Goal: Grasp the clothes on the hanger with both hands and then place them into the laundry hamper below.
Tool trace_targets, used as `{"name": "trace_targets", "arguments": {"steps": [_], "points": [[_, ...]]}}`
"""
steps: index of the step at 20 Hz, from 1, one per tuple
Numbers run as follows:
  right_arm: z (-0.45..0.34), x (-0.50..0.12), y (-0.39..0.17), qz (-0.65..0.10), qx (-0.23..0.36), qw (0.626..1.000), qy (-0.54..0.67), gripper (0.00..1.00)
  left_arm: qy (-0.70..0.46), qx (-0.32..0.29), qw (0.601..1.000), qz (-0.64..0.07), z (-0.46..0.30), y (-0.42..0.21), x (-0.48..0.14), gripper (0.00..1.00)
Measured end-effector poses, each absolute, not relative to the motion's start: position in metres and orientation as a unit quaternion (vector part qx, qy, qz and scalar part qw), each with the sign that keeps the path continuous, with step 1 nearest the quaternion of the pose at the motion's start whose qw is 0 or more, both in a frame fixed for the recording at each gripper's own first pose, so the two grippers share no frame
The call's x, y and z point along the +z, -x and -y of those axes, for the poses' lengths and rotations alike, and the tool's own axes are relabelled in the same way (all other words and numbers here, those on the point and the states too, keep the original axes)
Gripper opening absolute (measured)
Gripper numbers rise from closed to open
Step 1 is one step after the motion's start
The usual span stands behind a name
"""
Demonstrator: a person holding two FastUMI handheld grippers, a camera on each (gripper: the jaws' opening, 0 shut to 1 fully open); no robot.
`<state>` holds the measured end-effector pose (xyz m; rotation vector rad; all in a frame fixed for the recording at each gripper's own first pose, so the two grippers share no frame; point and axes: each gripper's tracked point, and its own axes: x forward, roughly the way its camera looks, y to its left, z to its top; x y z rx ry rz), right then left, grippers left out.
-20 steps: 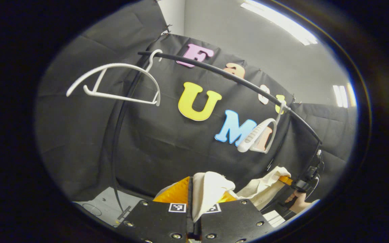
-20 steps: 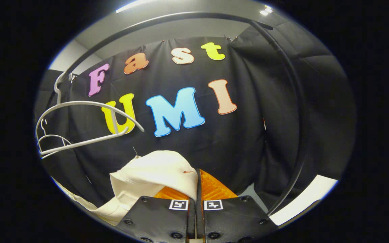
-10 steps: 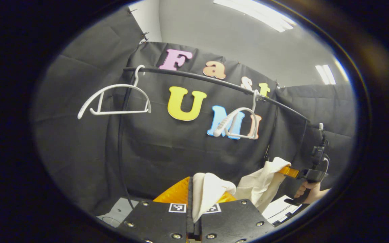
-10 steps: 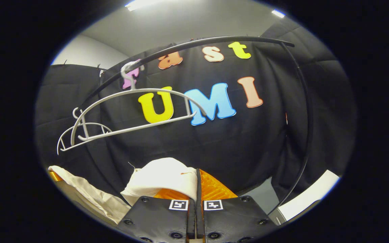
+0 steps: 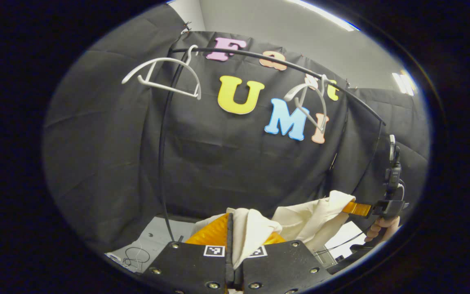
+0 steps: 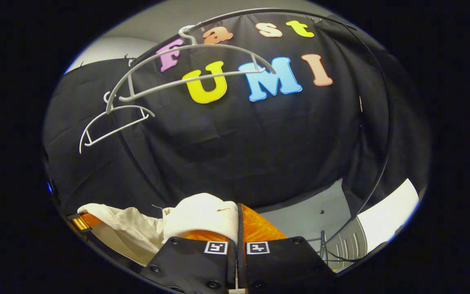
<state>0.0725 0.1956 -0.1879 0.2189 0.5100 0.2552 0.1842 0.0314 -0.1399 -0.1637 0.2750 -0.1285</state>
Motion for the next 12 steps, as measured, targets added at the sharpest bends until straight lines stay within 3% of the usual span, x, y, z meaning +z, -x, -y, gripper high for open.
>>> {"name": "trace_targets", "arguments": {"steps": [12], "points": [[-0.232,-0.339,-0.006,-0.414,0.141,0.898,-0.045,0.03,0.064,-0.045,0.959,-0.272,-0.037,-0.163,-0.318,0.03]]}}
